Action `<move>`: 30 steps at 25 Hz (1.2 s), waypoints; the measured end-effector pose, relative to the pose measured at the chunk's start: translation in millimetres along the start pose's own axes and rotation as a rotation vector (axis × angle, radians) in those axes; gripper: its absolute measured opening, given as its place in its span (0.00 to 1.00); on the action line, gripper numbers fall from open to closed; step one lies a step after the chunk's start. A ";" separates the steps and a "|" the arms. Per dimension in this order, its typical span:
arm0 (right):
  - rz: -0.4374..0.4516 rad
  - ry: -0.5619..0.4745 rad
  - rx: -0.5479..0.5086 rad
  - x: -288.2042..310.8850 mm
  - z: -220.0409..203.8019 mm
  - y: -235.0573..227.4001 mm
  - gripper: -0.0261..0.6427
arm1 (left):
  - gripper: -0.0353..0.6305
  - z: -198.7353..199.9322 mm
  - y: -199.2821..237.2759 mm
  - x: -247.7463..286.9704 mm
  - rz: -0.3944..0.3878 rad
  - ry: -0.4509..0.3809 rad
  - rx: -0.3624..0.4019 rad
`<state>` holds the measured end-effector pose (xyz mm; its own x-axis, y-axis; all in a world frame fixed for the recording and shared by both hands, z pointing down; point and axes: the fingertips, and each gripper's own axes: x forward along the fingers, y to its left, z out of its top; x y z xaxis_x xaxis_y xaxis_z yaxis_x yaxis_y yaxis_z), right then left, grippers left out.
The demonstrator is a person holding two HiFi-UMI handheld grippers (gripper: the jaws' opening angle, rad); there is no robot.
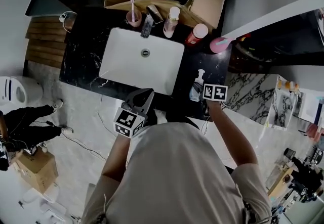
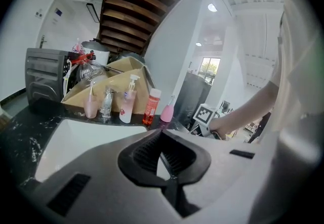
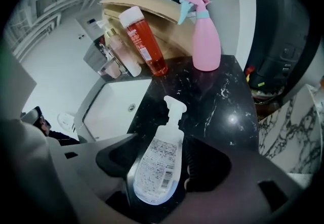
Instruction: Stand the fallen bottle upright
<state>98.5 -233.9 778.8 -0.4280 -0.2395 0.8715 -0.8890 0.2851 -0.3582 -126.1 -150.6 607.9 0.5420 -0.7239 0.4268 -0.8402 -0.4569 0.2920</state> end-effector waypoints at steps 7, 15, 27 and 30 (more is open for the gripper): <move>-0.059 0.092 0.076 24.1 -2.5 -9.5 0.48 | 0.06 -3.2 8.3 4.3 0.004 0.012 -0.006; -0.152 0.118 0.053 37.6 -2.3 -11.6 0.45 | 0.06 -5.9 15.4 8.3 0.004 0.021 -0.020; -0.074 0.047 -0.074 26.1 5.8 3.7 0.42 | 0.06 -3.0 16.1 7.4 -0.017 0.018 -0.001; -0.073 0.013 -0.090 18.6 11.4 3.2 0.42 | 0.06 -2.8 13.1 6.8 -0.023 0.017 0.002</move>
<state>85.8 -248.0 790.1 -0.3601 -0.2506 0.8986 -0.8992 0.3500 -0.2627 -133.4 -160.1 617.0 0.5611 -0.7046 0.4345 -0.8278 -0.4744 0.2997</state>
